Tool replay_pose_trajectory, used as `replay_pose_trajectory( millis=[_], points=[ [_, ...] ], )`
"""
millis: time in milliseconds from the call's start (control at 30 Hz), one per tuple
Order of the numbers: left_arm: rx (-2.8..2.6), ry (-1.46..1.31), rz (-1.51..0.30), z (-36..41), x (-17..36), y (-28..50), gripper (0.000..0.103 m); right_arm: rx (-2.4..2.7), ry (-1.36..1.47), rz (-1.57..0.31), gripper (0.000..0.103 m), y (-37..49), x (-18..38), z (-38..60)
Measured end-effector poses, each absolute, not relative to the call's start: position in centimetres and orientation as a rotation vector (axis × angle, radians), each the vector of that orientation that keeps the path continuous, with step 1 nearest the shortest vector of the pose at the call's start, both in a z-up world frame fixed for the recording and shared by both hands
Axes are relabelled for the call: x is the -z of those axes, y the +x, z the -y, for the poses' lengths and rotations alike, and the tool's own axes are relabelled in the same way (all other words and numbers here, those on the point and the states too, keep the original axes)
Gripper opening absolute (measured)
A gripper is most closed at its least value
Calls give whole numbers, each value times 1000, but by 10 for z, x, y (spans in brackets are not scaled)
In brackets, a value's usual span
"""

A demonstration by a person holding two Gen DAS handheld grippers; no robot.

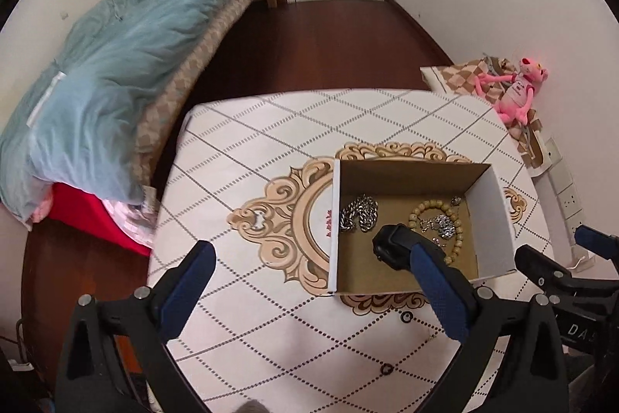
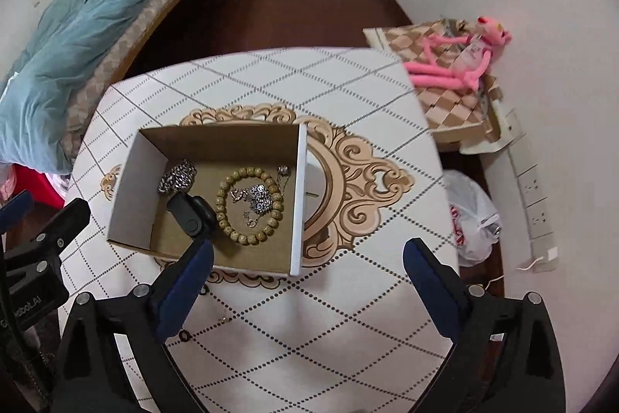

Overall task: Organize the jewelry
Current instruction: 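Move both tools back toward the black rings and earrings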

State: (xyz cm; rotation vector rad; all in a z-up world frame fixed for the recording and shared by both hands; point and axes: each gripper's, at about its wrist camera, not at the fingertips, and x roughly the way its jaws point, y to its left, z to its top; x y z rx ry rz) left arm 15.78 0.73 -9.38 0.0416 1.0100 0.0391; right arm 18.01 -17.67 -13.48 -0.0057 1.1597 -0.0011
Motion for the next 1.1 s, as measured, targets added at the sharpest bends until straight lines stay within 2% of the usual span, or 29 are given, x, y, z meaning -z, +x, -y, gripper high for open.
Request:
replay_pose_trajectory(
  millis=[667, 933, 1100],
  points=[
    [-62, 10, -883, -13, 20, 82, 103, 14, 11, -949, 100, 91, 34, 172],
    [-150, 52, -868, -15, 38, 74, 103, 5, 81, -1015, 100, 82, 64, 183],
    [-215, 68, -963, -23, 90, 76, 103, -11, 141, -1091, 99, 78, 117, 192]
  ],
)
